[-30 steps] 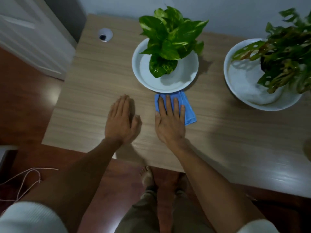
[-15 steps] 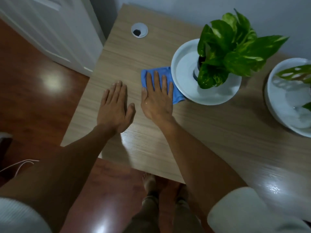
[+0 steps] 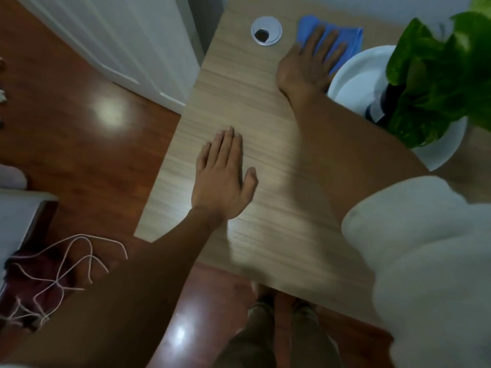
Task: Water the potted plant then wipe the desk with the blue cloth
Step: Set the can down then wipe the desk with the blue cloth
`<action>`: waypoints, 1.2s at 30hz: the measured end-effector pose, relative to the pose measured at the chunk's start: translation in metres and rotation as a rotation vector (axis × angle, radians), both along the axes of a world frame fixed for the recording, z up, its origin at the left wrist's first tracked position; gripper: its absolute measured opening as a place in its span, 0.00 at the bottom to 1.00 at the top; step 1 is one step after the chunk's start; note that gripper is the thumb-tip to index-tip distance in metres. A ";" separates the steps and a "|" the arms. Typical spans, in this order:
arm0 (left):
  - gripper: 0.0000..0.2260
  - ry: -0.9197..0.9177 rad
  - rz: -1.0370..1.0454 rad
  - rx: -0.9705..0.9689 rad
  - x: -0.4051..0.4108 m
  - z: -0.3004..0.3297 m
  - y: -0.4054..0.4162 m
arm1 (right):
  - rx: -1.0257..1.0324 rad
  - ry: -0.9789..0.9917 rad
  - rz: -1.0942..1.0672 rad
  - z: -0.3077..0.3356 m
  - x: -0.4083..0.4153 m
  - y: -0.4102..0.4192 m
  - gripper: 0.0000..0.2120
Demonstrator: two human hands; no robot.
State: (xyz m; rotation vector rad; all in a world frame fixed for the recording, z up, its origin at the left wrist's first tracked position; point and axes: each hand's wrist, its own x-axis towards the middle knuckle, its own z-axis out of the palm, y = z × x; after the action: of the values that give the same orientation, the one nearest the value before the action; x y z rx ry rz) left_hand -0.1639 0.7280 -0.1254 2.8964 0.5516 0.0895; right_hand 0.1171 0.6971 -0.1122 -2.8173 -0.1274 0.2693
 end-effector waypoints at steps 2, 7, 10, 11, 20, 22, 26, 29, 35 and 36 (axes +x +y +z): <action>0.33 0.004 0.004 0.004 0.000 -0.001 0.001 | 0.002 0.008 -0.022 0.000 0.000 0.004 0.31; 0.33 0.021 0.007 -0.017 -0.001 0.000 0.001 | -0.014 0.034 0.143 0.002 -0.046 -0.012 0.30; 0.33 0.028 0.008 -0.028 -0.001 0.002 0.000 | -0.023 0.052 0.299 0.002 -0.095 -0.034 0.29; 0.33 0.029 0.006 -0.032 -0.001 0.003 0.000 | -0.031 0.040 0.352 0.001 -0.112 -0.046 0.29; 0.33 0.035 -0.004 -0.029 -0.002 0.008 -0.003 | -0.092 0.018 0.441 0.005 -0.172 -0.099 0.28; 0.33 0.034 -0.005 -0.034 -0.001 0.009 -0.004 | -0.057 0.042 0.406 0.008 -0.140 -0.074 0.28; 0.33 0.027 0.001 -0.038 -0.002 0.007 -0.007 | 0.003 0.087 0.265 0.012 -0.062 -0.029 0.29; 0.33 0.003 0.004 -0.029 -0.001 0.004 -0.003 | -0.018 0.074 0.214 0.011 -0.030 -0.008 0.29; 0.31 -0.032 0.015 -0.101 -0.003 0.005 0.001 | -0.055 0.027 0.431 0.005 -0.073 -0.023 0.29; 0.30 -0.054 0.023 -0.149 -0.003 0.006 0.001 | -0.057 0.017 0.501 0.004 -0.091 -0.031 0.29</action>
State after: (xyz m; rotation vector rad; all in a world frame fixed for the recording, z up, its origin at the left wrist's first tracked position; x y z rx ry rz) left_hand -0.1667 0.7292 -0.1189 2.7356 0.5571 0.1239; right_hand 0.0266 0.6662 -0.1080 -2.7937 -0.8358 0.4100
